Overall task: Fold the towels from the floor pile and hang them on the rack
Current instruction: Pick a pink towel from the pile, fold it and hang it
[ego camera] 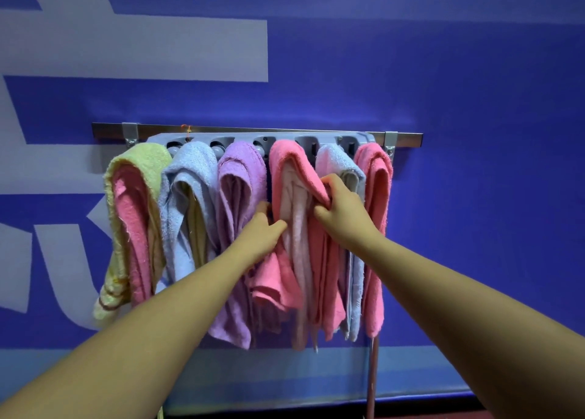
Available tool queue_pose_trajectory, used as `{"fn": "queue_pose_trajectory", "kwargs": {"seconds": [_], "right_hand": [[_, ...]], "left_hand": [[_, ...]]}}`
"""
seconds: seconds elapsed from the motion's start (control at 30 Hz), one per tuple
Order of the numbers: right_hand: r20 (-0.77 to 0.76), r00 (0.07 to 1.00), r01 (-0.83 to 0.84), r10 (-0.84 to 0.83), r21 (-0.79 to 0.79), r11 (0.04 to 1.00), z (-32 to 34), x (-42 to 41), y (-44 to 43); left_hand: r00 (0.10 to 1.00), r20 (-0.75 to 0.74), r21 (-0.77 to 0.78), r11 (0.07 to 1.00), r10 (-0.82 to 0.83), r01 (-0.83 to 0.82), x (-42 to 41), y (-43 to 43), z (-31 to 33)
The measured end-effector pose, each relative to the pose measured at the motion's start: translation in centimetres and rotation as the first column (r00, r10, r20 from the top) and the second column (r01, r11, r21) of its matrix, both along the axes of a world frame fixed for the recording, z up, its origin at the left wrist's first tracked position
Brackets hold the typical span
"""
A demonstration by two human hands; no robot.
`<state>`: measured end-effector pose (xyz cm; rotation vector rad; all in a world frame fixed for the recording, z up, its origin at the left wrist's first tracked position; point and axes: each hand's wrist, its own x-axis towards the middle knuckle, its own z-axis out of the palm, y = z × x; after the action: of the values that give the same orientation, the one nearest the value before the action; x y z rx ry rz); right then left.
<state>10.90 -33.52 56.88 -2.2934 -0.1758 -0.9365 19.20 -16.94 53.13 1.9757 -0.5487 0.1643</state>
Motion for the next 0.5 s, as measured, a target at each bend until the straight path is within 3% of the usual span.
{"fn": "queue_pose_trajectory", "kwargs": {"seconds": [0.07,0.17,0.23,0.37,0.43,0.5], "right_hand": [[0.046,0.998,0.051,-0.050,-0.014,0.999,-0.5,0.0,0.0],[0.106,0.985,0.142,-0.138,-0.036,0.989,-0.9,0.1,-0.3],[0.073,0.988,0.139,-0.139,0.002,0.990,-1.2,0.1,-0.2],[-0.138,0.990,0.000,0.034,0.236,0.972,-2.1,0.4,1.4],[-0.205,0.977,0.019,0.051,0.324,0.946,-2.9,0.9,1.8],[-0.259,0.966,0.088,-0.008,0.300,0.950,-3.5,1.1,1.3]], "left_hand": [[0.989,0.147,0.154,0.987,0.030,-0.053,0.3,0.5,-0.6],[0.953,0.281,0.135,0.979,0.110,-0.153,-0.2,1.0,-1.2],[0.966,0.237,0.091,0.988,0.103,-0.127,-0.8,1.0,-1.1],[0.995,0.101,0.034,0.999,-0.003,-0.001,-1.8,0.2,-1.3],[0.999,0.052,0.052,0.999,0.003,-0.005,-2.0,0.0,-1.2],[0.997,0.059,0.118,0.992,0.045,-0.052,-1.6,0.2,-1.2]]}}
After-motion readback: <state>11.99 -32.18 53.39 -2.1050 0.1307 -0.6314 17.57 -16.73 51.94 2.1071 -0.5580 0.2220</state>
